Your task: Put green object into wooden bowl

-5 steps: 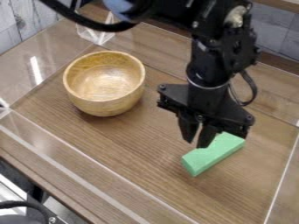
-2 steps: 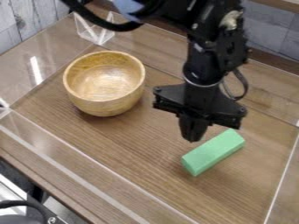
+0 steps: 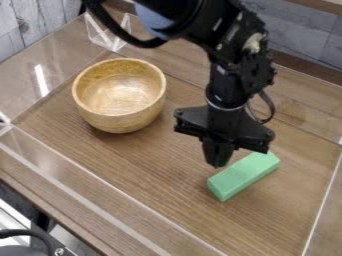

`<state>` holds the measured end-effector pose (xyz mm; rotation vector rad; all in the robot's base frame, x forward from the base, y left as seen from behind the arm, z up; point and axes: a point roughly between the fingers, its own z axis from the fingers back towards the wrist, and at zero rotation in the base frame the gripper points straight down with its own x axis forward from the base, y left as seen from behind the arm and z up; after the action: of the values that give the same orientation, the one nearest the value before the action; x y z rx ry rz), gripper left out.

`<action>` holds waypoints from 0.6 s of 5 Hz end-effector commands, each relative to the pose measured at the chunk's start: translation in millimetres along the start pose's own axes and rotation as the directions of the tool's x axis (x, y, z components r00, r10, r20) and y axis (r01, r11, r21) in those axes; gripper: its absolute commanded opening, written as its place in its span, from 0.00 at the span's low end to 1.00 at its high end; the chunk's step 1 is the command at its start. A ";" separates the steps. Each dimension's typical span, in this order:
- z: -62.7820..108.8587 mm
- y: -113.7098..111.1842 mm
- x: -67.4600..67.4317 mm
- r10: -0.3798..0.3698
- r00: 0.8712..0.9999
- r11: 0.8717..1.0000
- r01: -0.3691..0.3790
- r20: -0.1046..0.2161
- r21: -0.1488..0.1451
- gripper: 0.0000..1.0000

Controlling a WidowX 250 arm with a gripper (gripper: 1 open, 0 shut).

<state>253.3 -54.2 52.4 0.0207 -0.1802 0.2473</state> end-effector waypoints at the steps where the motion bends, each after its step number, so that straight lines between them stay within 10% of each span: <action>1: 4.9 4.8 7.1 0.024 0.999 1.000 -0.024 0.028 -0.011 0.00; 3: 7.6 28.7 2.2 0.085 0.996 0.996 -0.084 0.035 -0.019 0.00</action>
<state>241.0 -27.5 49.4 0.0123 -0.1751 0.3223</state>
